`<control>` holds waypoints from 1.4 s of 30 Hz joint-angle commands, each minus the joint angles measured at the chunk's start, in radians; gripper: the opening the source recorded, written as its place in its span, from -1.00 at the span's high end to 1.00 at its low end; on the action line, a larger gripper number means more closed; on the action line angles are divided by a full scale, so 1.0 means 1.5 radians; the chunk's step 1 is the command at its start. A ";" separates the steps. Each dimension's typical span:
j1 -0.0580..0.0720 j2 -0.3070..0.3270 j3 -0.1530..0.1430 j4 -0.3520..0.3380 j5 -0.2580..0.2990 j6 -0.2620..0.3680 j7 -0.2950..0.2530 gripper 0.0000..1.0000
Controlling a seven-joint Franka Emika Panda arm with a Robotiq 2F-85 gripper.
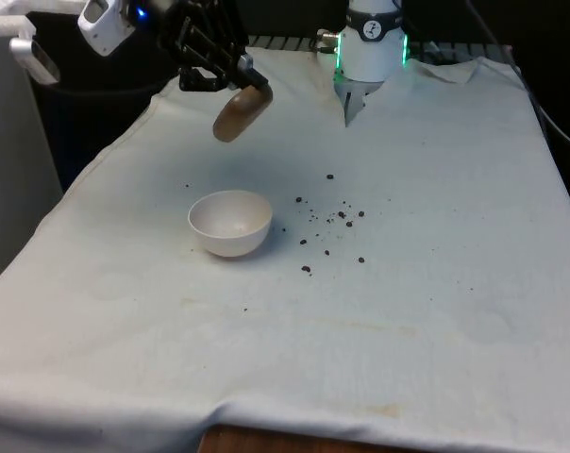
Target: Pour the coffee beans from the cup into the bowl.
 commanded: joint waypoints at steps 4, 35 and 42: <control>-0.006 0.013 0.000 0.004 0.022 -0.027 0.002 1.00; -0.015 0.085 -0.027 0.019 0.152 -0.151 0.006 1.00; -0.022 0.103 -0.040 0.025 0.180 -0.187 0.007 1.00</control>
